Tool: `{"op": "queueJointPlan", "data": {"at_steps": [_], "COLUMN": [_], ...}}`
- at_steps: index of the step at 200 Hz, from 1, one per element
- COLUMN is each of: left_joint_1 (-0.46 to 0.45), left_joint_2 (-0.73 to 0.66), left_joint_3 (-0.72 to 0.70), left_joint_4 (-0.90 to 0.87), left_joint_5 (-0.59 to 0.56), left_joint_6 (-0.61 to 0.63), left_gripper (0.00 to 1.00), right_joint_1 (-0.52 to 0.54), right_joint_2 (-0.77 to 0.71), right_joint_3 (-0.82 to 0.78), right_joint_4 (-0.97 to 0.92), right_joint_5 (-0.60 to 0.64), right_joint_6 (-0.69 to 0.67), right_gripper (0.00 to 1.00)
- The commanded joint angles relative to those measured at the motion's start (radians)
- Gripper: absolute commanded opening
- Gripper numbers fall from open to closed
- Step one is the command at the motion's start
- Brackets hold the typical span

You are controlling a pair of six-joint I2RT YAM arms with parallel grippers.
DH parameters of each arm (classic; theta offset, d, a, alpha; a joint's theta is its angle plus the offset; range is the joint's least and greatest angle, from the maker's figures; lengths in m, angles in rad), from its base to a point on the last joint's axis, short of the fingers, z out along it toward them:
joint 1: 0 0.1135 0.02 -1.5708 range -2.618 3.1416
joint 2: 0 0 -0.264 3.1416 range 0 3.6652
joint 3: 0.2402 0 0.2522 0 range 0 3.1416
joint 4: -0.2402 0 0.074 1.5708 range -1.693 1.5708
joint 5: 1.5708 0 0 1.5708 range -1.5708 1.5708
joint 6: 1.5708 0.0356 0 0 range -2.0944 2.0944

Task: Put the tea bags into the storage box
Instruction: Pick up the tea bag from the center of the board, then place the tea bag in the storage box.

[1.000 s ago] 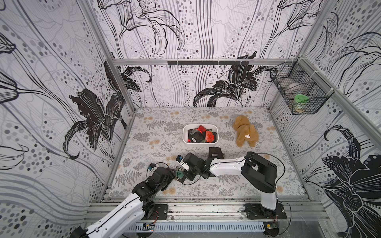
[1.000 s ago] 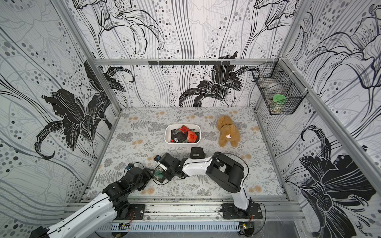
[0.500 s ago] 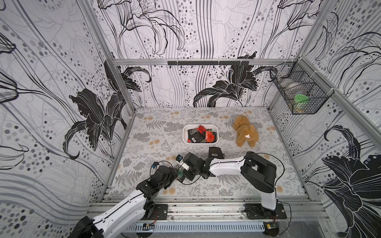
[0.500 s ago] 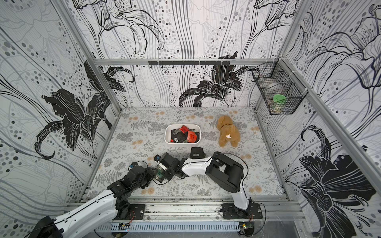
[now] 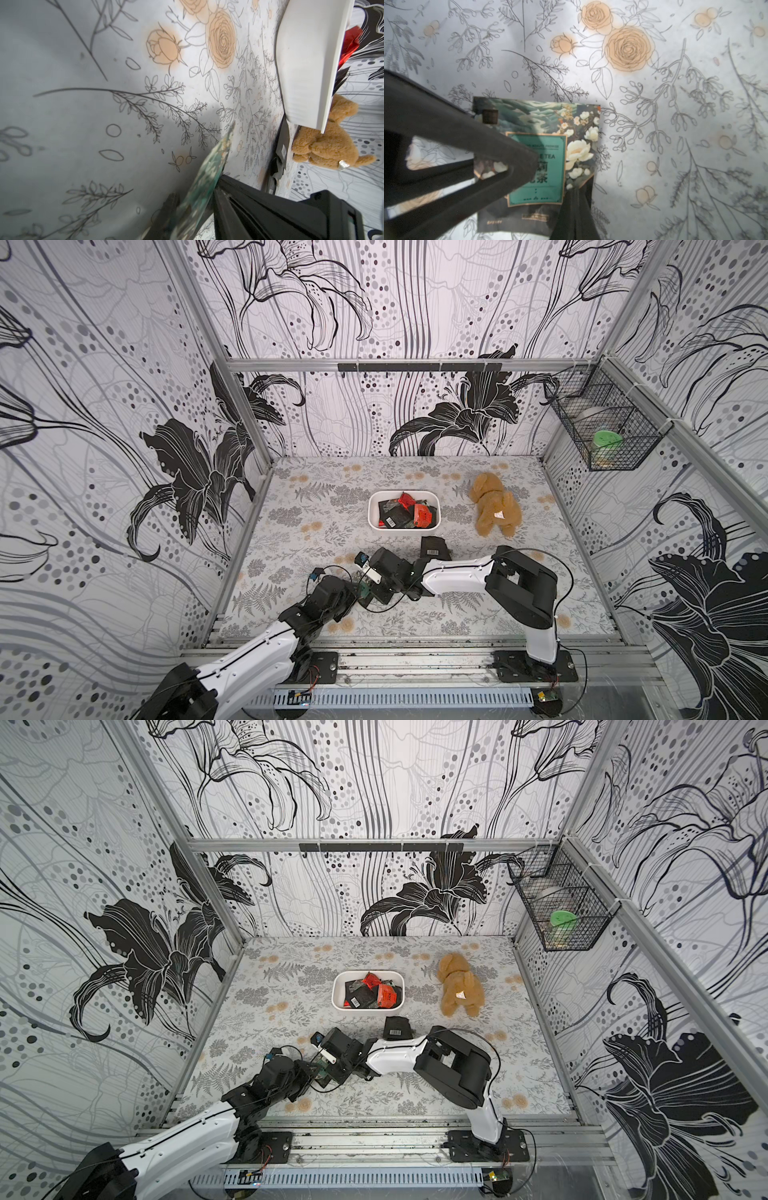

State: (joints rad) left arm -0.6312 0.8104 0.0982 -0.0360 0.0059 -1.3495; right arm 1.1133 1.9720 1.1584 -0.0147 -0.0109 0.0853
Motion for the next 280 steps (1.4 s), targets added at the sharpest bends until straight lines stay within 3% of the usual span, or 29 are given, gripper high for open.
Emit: {"op": "queueJointPlan", "data": {"at_steps": [1, 44, 58, 88, 106, 122, 147, 176, 200, 229, 280], "left_joint_1": [-0.01, -0.012, -0.011, -0.011, -0.012, -0.012, -0.014, -0.014, -0.016, -0.014, 0.012], "left_joint_2": [0.018, 0.025, 0.019, 0.001, 0.001, 0.025, 0.096, 0.252, 0.402, 0.565, 0.889], "left_joint_3": [-0.006, 0.034, 0.066, 0.173, 0.27, 0.374, 0.533, 0.712, 0.832, 0.911, 1.15], "left_joint_4": [0.024, -0.016, -0.071, -0.257, -0.384, -0.483, -0.522, -0.439, -0.302, -0.099, -0.073], "left_joint_5": [0.016, 0.009, -0.013, -0.11, -0.198, -0.273, -0.34, -0.319, -0.233, -0.13, -0.12], "left_joint_6": [0.01, 0.041, 0.059, 0.125, 0.169, 0.212, 0.278, 0.359, 0.379, 0.349, 0.344], "left_gripper": [0.25, 0.0, 0.0, 0.0, 0.0, 0.0, 0.0, 0.0, 0.0, 0.0, 0.0], "right_joint_1": [0.006, 0.006, 0.005, -0.019, -0.078, -0.157, -0.297, -0.383, -0.462, -0.595, -0.662], "right_joint_2": [0.02, -0.056, -0.113, -0.284, -0.413, -0.517, -0.69, -0.804, -0.807, -0.778, -0.71], "right_joint_3": [-0.008, -0.077, -0.128, -0.273, -0.366, -0.442, -0.6, -0.686, -0.704, -0.727, -0.728], "right_joint_4": [-0.055, 0.021, 0.067, 0.173, 0.196, 0.186, 0.27, 0.318, 0.319, 0.352, 0.433], "right_joint_5": [0.002, 0.051, 0.12, 0.406, 0.567, 0.635, 0.562, 0.501, 0.421, 0.21, 0.008], "right_joint_6": [0.0, 0.014, 0.033, 0.12, 0.21, 0.308, 0.391, 0.41, 0.457, 0.505, 0.502], "right_gripper": [0.0, 0.0, 0.0, 0.0, 0.01, 0.04, 0.13, 0.25, 0.26, 0.26, 0.29]}}
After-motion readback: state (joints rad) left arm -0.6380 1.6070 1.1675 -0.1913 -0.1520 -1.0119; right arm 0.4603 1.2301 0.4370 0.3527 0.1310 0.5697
